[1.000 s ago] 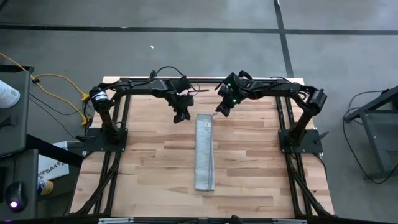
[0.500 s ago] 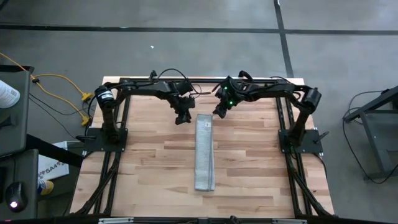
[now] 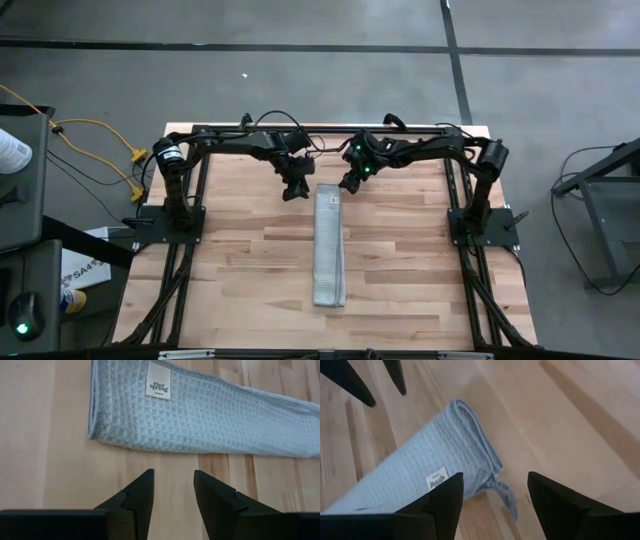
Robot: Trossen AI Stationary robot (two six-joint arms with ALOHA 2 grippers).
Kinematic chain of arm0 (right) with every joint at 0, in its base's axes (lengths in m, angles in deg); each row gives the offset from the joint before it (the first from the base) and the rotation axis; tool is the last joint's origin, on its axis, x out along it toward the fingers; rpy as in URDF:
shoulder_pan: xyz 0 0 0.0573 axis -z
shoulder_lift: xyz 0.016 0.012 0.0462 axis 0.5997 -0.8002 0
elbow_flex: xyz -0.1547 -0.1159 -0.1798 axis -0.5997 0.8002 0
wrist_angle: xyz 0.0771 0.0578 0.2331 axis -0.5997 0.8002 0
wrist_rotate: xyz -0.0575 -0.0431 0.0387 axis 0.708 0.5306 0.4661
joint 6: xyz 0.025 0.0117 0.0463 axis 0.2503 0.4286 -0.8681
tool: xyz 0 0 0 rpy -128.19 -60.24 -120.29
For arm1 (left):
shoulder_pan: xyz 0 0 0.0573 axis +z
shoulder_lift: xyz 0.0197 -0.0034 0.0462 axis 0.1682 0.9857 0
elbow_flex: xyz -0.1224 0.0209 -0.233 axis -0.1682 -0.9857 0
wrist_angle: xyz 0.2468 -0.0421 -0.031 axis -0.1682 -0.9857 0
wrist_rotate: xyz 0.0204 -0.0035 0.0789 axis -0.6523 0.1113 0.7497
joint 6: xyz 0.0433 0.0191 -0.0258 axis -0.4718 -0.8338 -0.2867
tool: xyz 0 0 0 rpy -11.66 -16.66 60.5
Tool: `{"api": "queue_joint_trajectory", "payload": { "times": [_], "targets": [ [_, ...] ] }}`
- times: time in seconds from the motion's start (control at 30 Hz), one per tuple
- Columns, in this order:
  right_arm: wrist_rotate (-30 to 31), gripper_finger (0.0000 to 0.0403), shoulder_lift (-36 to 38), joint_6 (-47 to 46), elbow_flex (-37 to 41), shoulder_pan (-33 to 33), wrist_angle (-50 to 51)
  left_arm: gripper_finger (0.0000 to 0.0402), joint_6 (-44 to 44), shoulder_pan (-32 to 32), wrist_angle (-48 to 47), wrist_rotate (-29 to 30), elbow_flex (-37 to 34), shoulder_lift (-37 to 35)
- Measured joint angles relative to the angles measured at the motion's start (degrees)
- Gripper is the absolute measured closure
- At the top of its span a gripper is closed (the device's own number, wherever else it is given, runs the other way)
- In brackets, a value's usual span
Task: Fold microfiber towels
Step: Fold the gray towel
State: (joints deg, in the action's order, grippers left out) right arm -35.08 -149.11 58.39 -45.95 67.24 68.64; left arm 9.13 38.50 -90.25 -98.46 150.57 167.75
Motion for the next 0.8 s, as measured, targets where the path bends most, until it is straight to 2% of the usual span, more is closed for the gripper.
{"api": "queue_joint_trajectory", "payload": {
  "times": [0.37,0.8],
  "targets": [
    [-1.9,0.0187,-3.6,-1.8,-0.1,-0.7,-2.6,0.0261,0.0,0.0,-0.2,0.0,0.0,0.0],
    [-3.1,0.0187,-3.8,-1.9,-0.1,-1.7,-4.3,0.0261,0.1,0.0,0.5,0.0,0.0,0.0]
  ]
}}
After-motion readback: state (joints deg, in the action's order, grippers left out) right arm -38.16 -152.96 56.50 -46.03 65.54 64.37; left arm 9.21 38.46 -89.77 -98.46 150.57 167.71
